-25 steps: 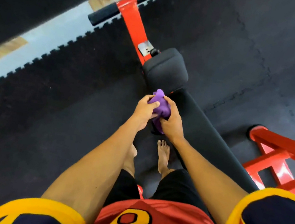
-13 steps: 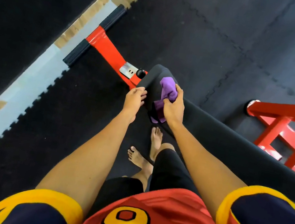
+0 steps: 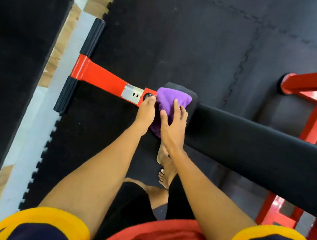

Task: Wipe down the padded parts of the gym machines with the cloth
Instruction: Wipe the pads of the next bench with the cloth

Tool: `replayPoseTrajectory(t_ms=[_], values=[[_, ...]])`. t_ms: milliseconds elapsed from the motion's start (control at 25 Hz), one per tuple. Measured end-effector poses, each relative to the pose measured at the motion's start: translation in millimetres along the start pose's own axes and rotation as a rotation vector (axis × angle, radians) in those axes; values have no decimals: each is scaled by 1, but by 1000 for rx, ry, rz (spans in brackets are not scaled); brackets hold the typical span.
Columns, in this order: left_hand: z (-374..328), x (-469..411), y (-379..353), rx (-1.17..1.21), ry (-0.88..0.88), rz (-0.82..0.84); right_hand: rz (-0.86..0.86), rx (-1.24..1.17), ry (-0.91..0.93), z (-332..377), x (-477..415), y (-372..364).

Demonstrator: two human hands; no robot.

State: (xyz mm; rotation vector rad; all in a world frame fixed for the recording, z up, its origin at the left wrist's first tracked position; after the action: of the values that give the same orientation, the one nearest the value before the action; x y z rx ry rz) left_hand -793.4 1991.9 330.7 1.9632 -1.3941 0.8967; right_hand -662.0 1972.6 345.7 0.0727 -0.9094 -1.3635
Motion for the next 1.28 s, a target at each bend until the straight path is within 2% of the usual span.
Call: replayPoseTrajectory(t_ms=[200, 320, 440, 560, 720, 840, 960, 1120, 1280], values=[[-10, -28, 6, -99, 42, 29, -101, 246, 15, -4, -20, -22], [-16, -38, 5, -177, -9, 59, -194, 260, -37, 1, -39, -38], [-22, -45, 2, -315, -91, 145, -268, 217, -64, 13, -71, -27], [-24, -52, 3, -357, -116, 208, -312, 280, -66, 17, -79, -20], [-25, -58, 6, -369, -83, 280, -372, 267, -20, -3, -16, -53], [-24, -60, 3, -424, -102, 368, -405, 194, -65, -20, 20, -75], [-20, -59, 0, -407, -59, 436, -449, 232, -107, -4, -5, -68], [-8, -78, -1, -353, 11, 448, -477, 270, -161, 6, -50, -47], [-20, -61, -4, -310, 67, 403, -497, 246, -98, -2, -24, -52]])
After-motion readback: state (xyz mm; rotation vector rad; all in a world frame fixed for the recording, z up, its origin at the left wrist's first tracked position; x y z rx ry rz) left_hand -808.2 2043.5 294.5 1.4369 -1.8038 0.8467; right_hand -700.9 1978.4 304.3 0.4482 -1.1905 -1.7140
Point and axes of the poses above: each hand's wrist, its own x-axis away from the middle knuckle, its own y-axis out of the back of the hand, z = x × y, the point moved 8 cm from there along -x, towards the middle knuckle, and after that the axes turned 7 degrees about x, right-handed, at the moved point
